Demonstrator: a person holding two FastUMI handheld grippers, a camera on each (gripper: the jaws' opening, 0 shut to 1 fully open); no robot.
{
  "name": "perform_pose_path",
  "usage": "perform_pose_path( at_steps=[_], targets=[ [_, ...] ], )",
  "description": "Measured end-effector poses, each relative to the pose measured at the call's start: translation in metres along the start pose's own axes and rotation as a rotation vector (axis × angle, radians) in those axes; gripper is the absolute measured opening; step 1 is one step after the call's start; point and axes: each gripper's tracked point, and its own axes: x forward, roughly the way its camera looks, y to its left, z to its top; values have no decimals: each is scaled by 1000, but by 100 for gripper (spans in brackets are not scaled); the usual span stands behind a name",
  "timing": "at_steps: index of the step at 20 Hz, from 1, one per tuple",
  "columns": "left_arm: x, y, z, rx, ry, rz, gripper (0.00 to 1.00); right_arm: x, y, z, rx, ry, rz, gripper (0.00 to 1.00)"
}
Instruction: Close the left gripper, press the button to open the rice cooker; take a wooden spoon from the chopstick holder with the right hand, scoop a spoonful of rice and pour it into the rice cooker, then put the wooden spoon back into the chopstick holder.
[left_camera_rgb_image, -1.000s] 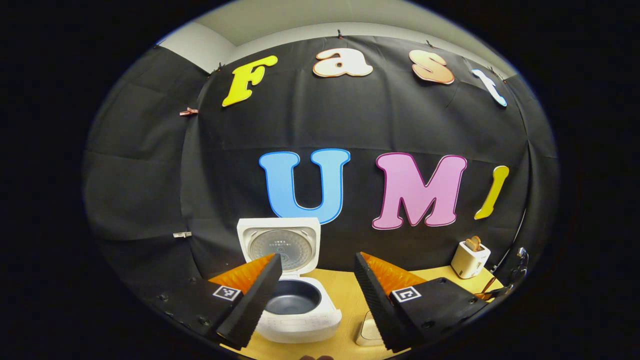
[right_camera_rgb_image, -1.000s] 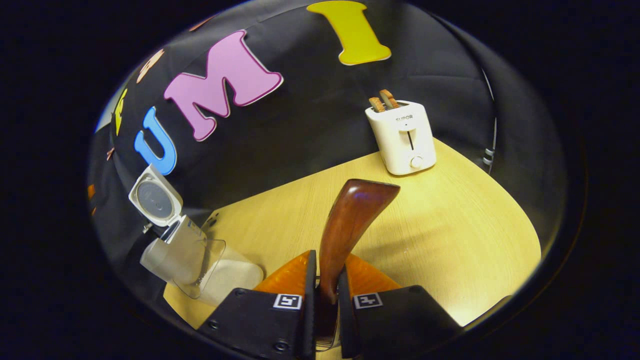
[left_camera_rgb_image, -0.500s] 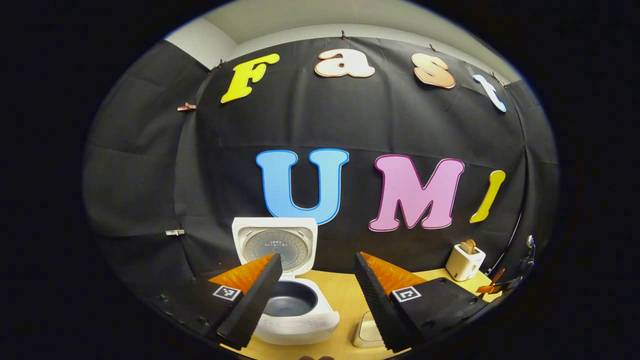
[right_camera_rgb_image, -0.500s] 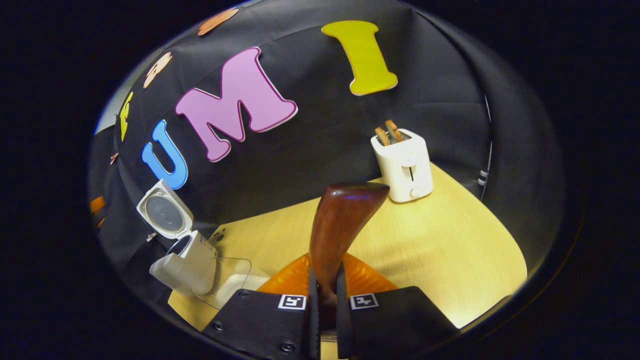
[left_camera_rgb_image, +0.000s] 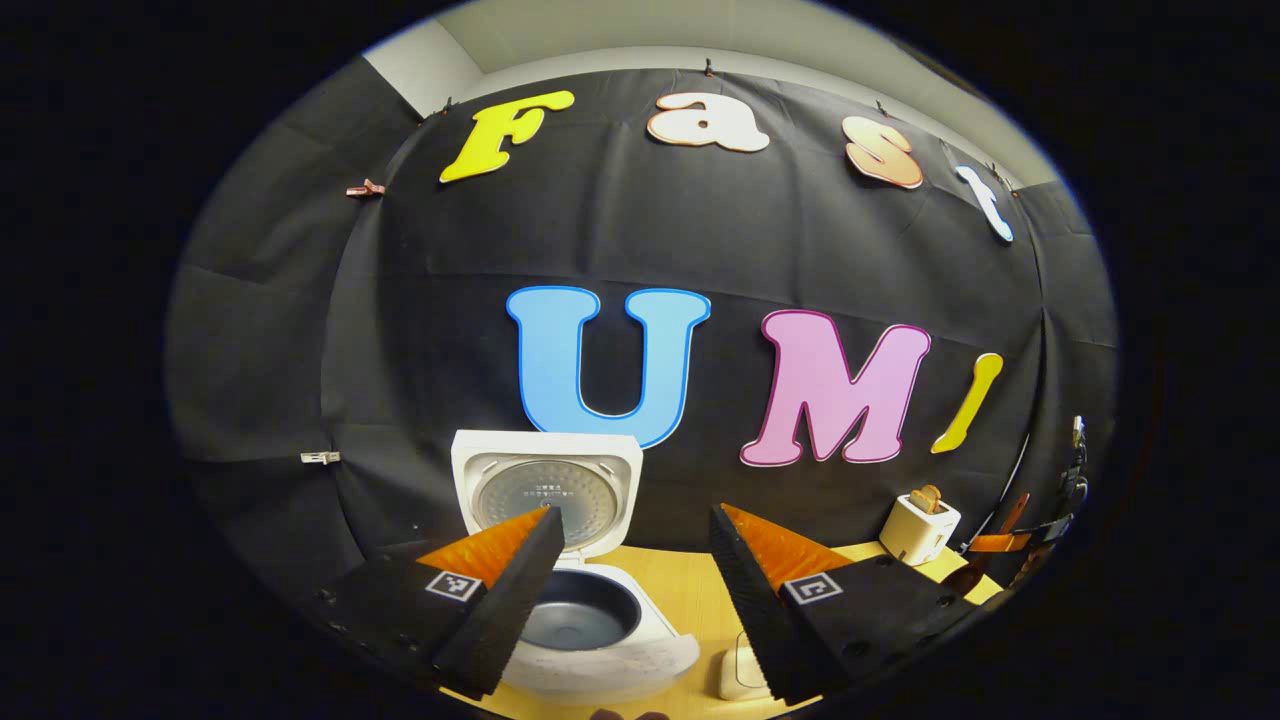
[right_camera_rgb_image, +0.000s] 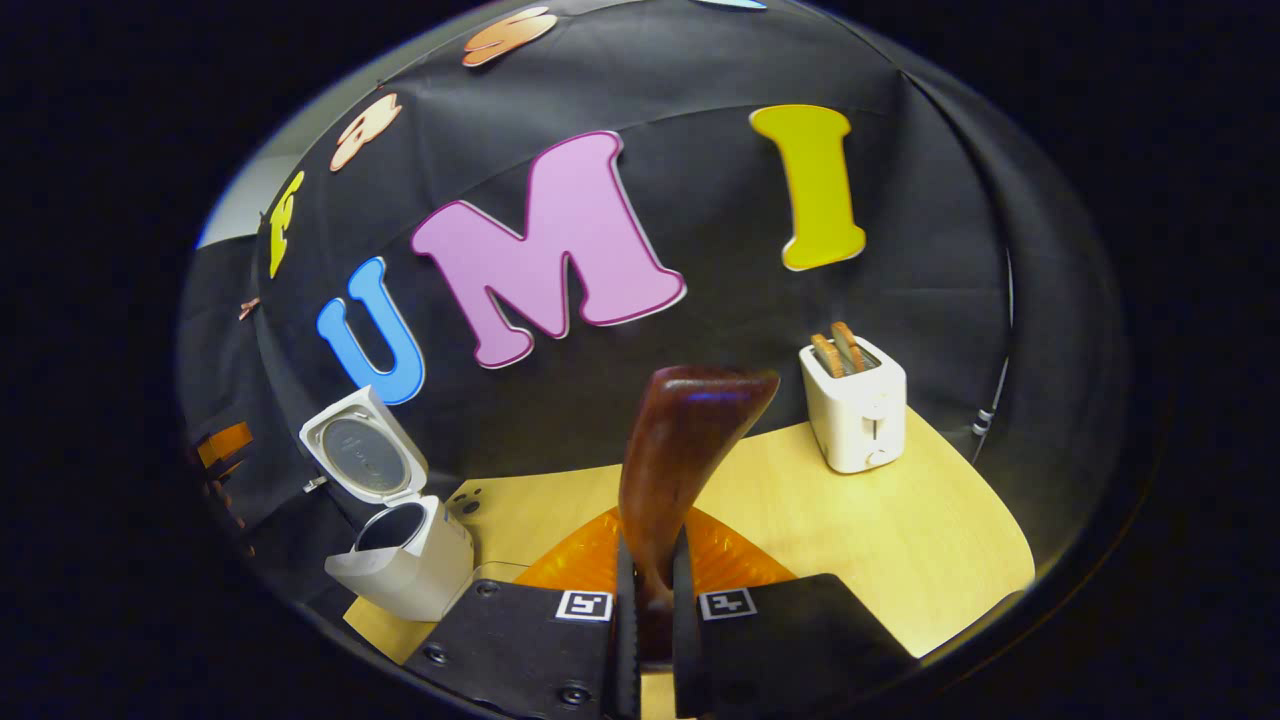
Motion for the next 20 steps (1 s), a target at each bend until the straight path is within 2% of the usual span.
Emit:
perform_pose_path(
  at_steps=[4,9,12,20],
  targets=[
    [10,26,1,5,-9,-8,94,18,60,-21,-36,32,52,17],
    [12,36,-6,-5,-9,-48,94,50,106,-62,-155,52,62,17],
    [10,47,-11,-20,-3,-58,94,72,120,-94,-224,82,43,17],
    [-2,82,-23,-1,23,-22,94,103,141,-175,-310,205,23,17]
  ],
)
